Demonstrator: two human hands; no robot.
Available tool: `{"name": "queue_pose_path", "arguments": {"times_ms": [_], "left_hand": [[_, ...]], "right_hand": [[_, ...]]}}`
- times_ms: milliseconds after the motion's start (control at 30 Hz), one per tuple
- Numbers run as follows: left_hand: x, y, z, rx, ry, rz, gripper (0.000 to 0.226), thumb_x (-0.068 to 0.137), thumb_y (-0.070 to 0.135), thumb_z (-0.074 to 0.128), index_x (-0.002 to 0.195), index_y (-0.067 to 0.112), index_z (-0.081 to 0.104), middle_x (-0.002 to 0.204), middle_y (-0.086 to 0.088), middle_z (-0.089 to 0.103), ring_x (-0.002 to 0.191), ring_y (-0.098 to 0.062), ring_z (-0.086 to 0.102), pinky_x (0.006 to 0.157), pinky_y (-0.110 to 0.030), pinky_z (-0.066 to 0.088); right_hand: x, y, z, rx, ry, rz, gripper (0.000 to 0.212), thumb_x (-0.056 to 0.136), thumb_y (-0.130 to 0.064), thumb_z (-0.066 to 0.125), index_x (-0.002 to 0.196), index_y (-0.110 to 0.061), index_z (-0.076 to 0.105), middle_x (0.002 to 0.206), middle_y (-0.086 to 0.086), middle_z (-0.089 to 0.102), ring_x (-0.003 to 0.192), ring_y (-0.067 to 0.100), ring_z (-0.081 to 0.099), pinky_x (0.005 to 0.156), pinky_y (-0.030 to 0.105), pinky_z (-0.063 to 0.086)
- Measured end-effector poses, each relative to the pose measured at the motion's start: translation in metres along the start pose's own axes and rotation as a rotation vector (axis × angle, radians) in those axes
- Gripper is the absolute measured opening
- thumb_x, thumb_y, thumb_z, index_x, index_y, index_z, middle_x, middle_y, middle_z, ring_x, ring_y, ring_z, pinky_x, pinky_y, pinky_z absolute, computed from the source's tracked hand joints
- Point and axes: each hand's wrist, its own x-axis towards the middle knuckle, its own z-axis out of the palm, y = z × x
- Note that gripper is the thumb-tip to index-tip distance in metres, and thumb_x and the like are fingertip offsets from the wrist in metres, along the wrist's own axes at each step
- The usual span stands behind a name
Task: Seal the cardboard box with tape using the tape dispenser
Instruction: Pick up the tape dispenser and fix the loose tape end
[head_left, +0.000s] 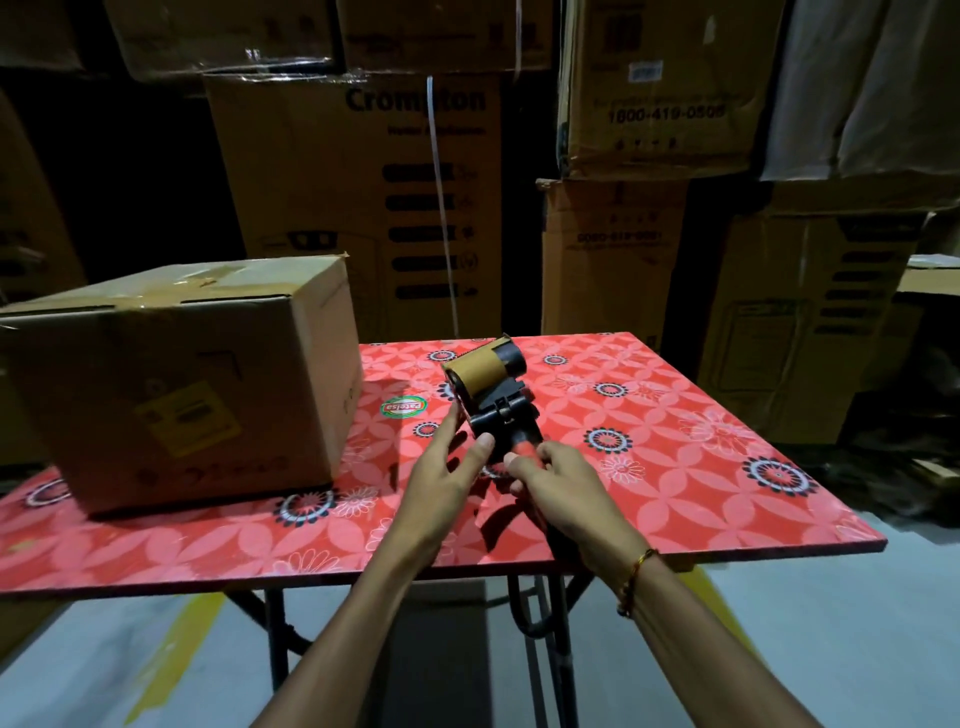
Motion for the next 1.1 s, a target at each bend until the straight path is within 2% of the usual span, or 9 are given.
{"name": "queue_pose_path", "arguments": {"times_ms": [100,167,367,567,700,833,900,1033,1100], "left_hand": [[0.0,0.001,-0.002,0.065,-0.009,0.058,0.07,0.09,0.053,0.059,0.152,0.05,0.026,0.16,0.015,0.034,0.146,-0.005,0.034,0.118,-0.047,0.035],[0.0,0.003,-0.001,0.11,-0.033,0.096,0.066,0.095,0.044,0.057,0.153,0.047,0.027,0.16,0.017,0.033,0.147,-0.001,0.03,0.121,-0.044,0.03],[-0.003,0.004,-0.003,0.038,0.024,0.027,0.055,0.097,0.037,0.06,0.144,0.053,0.038,0.151,0.018,0.046,0.137,0.006,0.041,0.117,-0.038,0.037],[-0.004,0.007,-0.003,0.03,0.067,-0.01,0.057,0.099,0.037,0.058,0.151,0.041,0.034,0.15,0.019,0.04,0.141,-0.003,0.038,0.118,-0.039,0.035],[-0.007,0.016,-0.002,0.026,0.072,0.008,0.055,0.099,0.035,0.059,0.147,0.045,0.035,0.14,0.025,0.043,0.133,0.001,0.041,0.107,-0.028,0.037],[-0.004,0.016,-0.003,0.084,0.185,0.04,0.059,0.095,0.045,0.061,0.149,0.043,0.037,0.157,0.015,0.034,0.141,-0.007,0.034,0.113,-0.041,0.034],[0.0,0.019,-0.002,0.126,0.257,0.123,0.048,0.093,0.046,0.061,0.139,0.041,0.049,0.149,0.015,0.04,0.137,-0.009,0.04,0.112,-0.045,0.041],[0.021,0.034,-0.005,0.207,0.336,0.299,0.023,0.094,0.041,0.058,0.116,0.035,0.061,0.136,0.014,0.047,0.129,-0.012,0.049,0.104,-0.049,0.048],[0.038,0.036,-0.011,0.245,0.375,0.346,0.019,0.095,0.039,0.057,0.109,0.031,0.066,0.131,0.014,0.05,0.127,-0.011,0.05,0.102,-0.05,0.048]], "right_hand": [[-0.001,-0.002,0.006,-0.129,0.002,-0.055,0.037,0.094,-0.045,0.057,0.069,-0.018,0.054,0.063,-0.001,0.056,0.058,0.015,0.048,0.056,0.033,0.034],[-0.002,-0.002,0.01,-0.211,0.004,-0.075,0.043,0.091,-0.051,0.053,0.064,-0.017,0.052,0.058,-0.003,0.051,0.055,0.016,0.046,0.055,0.035,0.033],[-0.003,-0.001,0.017,-0.313,0.086,-0.129,0.05,0.086,-0.061,0.054,0.062,-0.017,0.045,0.059,-0.003,0.047,0.054,0.018,0.044,0.052,0.034,0.029],[-0.002,0.005,0.012,-0.317,0.105,-0.169,0.06,0.087,-0.072,0.052,0.065,-0.016,0.051,0.063,-0.003,0.05,0.059,0.018,0.047,0.054,0.034,0.033],[-0.008,0.004,0.001,-0.158,0.149,-0.188,0.047,0.091,-0.062,0.058,0.078,-0.018,0.062,0.075,-0.002,0.066,0.069,0.018,0.062,0.063,0.033,0.047],[-0.006,0.002,-0.016,0.013,0.214,-0.323,0.028,0.098,-0.038,0.061,0.083,-0.015,0.065,0.081,-0.001,0.067,0.071,0.01,0.06,0.065,0.024,0.046],[0.003,-0.003,-0.026,0.068,0.25,-0.402,0.021,0.099,-0.032,0.06,0.087,-0.016,0.066,0.084,-0.002,0.065,0.076,0.006,0.059,0.069,0.021,0.047],[0.033,-0.024,-0.041,0.113,0.272,-0.527,0.014,0.099,-0.029,0.062,0.091,-0.019,0.068,0.091,-0.004,0.066,0.084,0.008,0.06,0.074,0.03,0.05],[0.049,-0.039,-0.044,0.082,0.244,-0.572,0.013,0.099,-0.027,0.063,0.093,-0.019,0.071,0.097,-0.003,0.066,0.09,0.007,0.062,0.073,0.02,0.046]]}}
